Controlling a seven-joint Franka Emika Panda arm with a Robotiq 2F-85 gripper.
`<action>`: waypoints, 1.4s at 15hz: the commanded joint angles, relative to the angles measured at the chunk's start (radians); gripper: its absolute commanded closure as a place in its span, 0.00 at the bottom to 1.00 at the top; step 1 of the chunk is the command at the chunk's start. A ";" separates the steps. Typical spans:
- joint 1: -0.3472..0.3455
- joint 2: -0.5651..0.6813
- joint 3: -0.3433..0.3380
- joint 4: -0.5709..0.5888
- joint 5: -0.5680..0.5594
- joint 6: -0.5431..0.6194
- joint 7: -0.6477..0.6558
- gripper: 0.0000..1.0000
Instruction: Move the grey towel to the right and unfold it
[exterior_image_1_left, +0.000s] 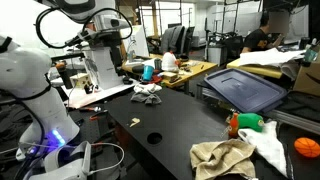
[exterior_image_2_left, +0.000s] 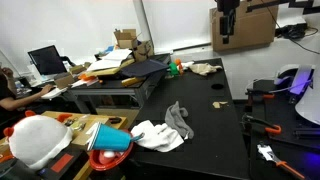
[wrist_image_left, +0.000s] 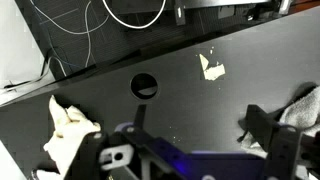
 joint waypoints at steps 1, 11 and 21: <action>0.006 0.001 -0.005 0.000 -0.004 -0.003 0.004 0.00; 0.006 0.006 -0.005 -0.001 -0.004 -0.003 0.004 0.00; 0.081 0.340 -0.054 0.264 0.054 0.004 -0.109 0.00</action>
